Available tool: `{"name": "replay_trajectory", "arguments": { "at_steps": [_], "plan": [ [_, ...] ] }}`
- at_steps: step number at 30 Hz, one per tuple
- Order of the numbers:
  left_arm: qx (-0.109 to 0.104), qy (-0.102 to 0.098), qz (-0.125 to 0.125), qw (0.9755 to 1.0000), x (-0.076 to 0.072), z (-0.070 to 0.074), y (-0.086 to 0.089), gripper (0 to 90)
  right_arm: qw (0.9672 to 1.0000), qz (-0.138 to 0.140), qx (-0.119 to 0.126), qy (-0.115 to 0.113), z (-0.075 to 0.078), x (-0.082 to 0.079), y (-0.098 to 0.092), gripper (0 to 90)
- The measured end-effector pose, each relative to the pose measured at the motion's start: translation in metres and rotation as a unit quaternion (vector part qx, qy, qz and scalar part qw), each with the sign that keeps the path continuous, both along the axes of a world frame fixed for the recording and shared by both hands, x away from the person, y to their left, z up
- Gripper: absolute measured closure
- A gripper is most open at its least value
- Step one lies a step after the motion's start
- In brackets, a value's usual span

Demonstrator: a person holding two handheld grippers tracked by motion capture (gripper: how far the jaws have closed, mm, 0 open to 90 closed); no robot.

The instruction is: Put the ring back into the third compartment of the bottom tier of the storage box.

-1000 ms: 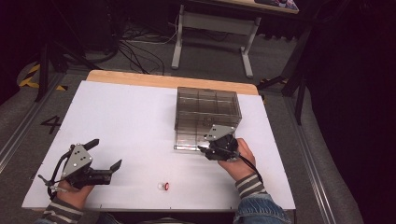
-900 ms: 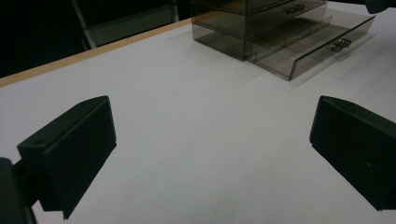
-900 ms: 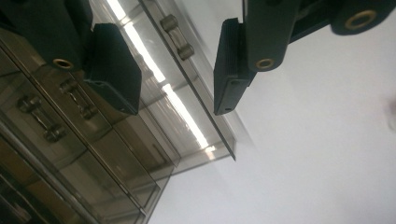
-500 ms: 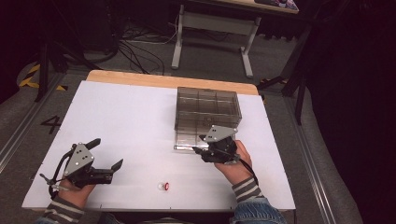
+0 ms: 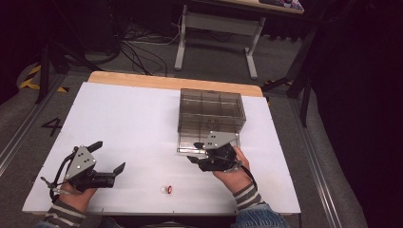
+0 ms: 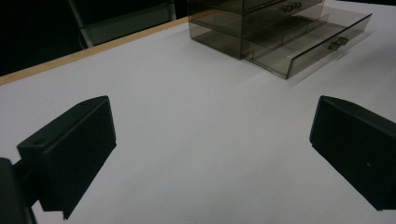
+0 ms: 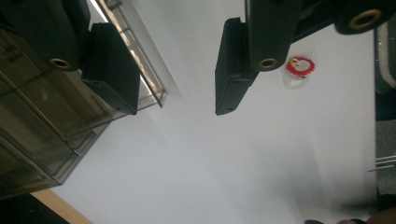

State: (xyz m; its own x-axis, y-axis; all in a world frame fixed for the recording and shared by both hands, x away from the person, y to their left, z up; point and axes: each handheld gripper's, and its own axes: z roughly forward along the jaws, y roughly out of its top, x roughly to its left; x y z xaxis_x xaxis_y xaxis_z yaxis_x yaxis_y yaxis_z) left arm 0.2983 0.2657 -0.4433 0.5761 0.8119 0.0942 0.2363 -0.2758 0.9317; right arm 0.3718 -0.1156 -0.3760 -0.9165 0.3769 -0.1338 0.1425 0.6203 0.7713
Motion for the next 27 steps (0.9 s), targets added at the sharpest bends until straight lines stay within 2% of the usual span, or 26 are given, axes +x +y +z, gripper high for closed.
{"name": "replay_trajectory", "arguments": {
  "at_steps": [15,20,27],
  "plan": [
    [-0.003,0.001,-0.002,1.0000,0.000,0.000,0.000,1.0,0.9996,0.028,0.003,0.009,0.001,-0.013,0.013,49.9],
    [-0.001,0.001,-0.002,1.0000,0.000,0.000,-0.001,1.0,0.9991,0.040,-0.011,0.004,0.001,-0.018,0.021,49.4],
    [-0.001,0.000,-0.002,1.0000,-0.001,0.000,0.000,1.0,0.9986,0.050,-0.013,0.008,0.001,-0.022,0.026,49.0]
  ]
}}
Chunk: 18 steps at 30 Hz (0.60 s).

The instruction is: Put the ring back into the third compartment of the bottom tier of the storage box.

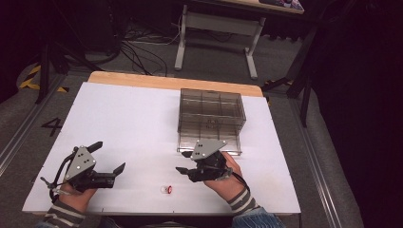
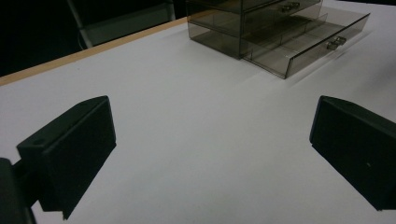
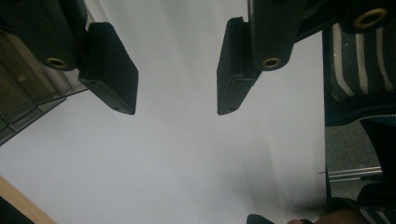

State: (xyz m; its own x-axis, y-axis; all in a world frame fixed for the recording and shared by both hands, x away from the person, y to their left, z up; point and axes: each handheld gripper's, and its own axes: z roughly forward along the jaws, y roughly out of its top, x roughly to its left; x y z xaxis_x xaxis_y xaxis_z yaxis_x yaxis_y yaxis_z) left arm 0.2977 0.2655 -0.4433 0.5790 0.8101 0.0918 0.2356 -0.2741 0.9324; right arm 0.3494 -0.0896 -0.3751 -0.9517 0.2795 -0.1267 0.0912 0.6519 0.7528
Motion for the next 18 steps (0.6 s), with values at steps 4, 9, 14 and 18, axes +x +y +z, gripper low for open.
{"name": "replay_trajectory", "arguments": {
  "at_steps": [4,9,14,18],
  "plan": [
    [0.002,0.001,-0.001,1.0000,0.000,0.000,0.000,1.0,1.0000,0.005,-0.003,0.003,-0.002,-0.001,0.002,48.7],
    [-0.001,0.002,-0.001,1.0000,0.000,0.000,0.000,1.0,0.9996,0.016,-0.016,0.014,-0.008,-0.003,0.008,48.5],
    [0.001,0.001,-0.001,1.0000,0.000,0.000,0.000,1.0,0.9985,0.027,-0.037,0.031,-0.018,-0.003,0.015,48.4],
    [0.001,0.000,0.000,1.0000,0.000,0.000,0.000,1.0,0.9971,0.038,-0.050,0.043,-0.024,-0.004,0.021,48.4]
  ]
}}
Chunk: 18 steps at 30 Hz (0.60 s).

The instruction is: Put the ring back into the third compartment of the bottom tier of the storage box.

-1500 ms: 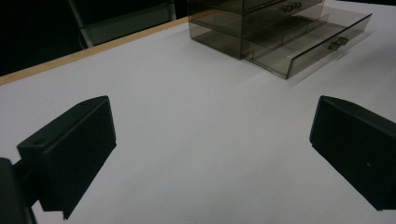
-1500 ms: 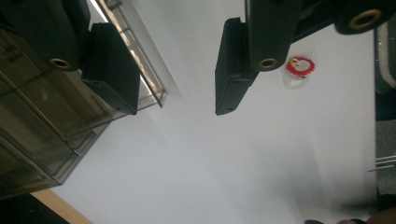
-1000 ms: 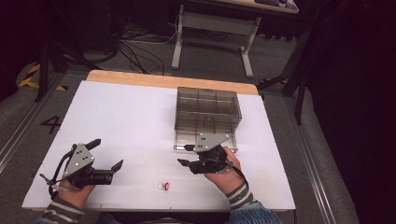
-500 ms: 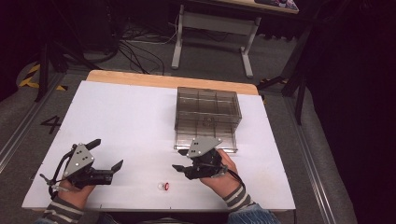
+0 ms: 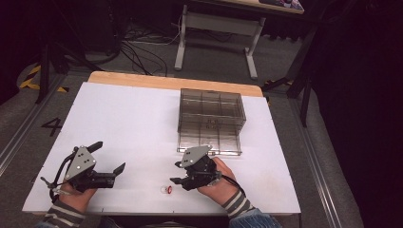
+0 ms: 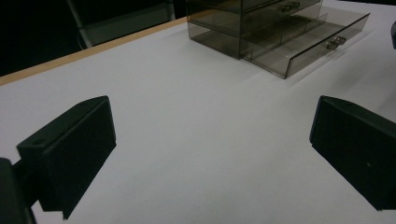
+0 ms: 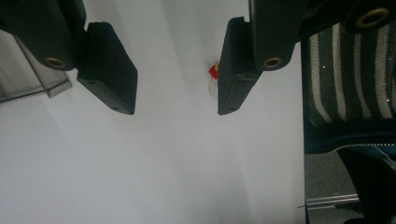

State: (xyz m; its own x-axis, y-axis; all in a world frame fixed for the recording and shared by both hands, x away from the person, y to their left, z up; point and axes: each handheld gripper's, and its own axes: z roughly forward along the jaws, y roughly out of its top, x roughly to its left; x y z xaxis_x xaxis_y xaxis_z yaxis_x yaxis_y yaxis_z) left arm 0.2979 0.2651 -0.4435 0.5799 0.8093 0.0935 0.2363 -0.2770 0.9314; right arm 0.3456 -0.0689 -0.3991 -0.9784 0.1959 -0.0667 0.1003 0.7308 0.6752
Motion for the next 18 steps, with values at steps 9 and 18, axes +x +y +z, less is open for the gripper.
{"name": "replay_trajectory", "arguments": {
  "at_steps": [9,18],
  "plan": [
    [0.000,0.000,0.000,1.0000,0.000,0.000,-0.001,1.1,0.9990,0.020,-0.026,0.030,-0.012,-0.001,0.012,46.6],
    [0.001,0.000,0.000,1.0000,0.001,0.000,-0.001,1.1,0.9970,0.030,-0.053,0.047,-0.023,-0.002,0.022,45.9]
  ]
}}
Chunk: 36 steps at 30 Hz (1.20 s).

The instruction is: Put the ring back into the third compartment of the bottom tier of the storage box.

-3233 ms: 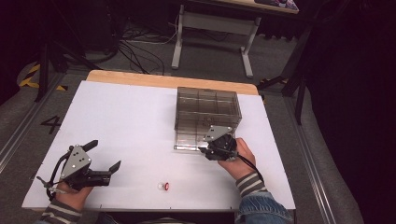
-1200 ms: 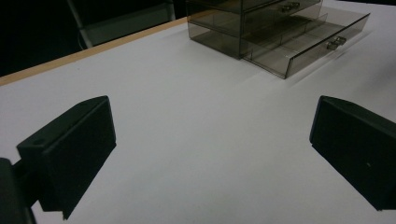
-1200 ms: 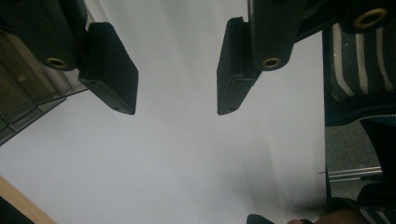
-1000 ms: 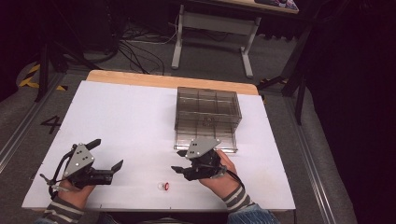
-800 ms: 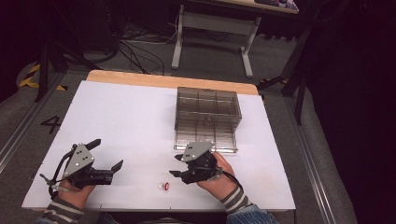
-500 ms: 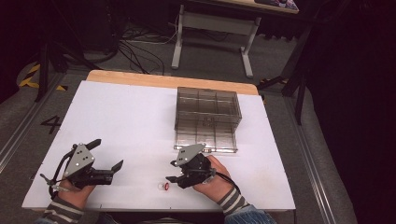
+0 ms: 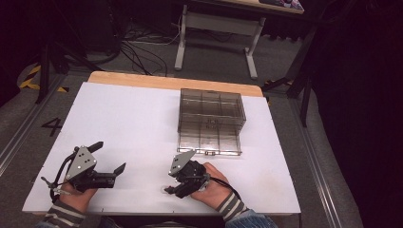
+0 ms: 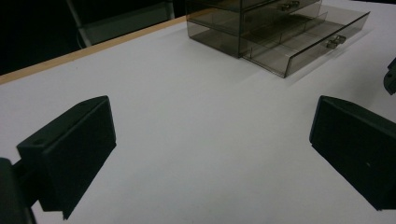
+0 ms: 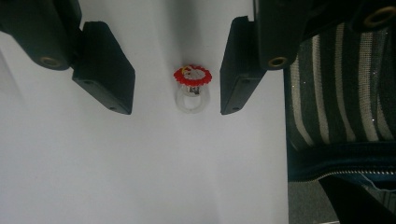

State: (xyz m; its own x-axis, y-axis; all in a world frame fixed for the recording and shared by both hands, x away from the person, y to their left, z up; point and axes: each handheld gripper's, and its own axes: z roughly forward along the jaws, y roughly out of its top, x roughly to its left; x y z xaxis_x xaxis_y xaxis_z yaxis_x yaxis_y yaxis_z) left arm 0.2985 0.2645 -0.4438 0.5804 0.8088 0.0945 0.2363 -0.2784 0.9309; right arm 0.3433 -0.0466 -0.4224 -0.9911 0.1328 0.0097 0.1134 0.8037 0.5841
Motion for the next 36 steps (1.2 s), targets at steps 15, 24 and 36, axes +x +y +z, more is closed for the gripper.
{"name": "replay_trajectory", "arguments": {
  "at_steps": [15,24,36],
  "plan": [
    [0.000,-0.001,0.001,1.0000,0.000,0.000,0.000,1.1,0.9992,0.010,-0.034,0.016,-0.015,0.000,0.012,45.8],
    [0.001,-0.001,0.000,1.0000,0.000,0.000,0.000,1.1,0.9981,0.008,-0.057,0.021,-0.020,-0.002,0.016,48.1],
    [0.000,-0.001,0.000,1.0000,0.000,0.000,0.000,1.1,0.9978,0.013,-0.064,0.000,-0.021,-0.005,0.018,59.2]
  ]
}}
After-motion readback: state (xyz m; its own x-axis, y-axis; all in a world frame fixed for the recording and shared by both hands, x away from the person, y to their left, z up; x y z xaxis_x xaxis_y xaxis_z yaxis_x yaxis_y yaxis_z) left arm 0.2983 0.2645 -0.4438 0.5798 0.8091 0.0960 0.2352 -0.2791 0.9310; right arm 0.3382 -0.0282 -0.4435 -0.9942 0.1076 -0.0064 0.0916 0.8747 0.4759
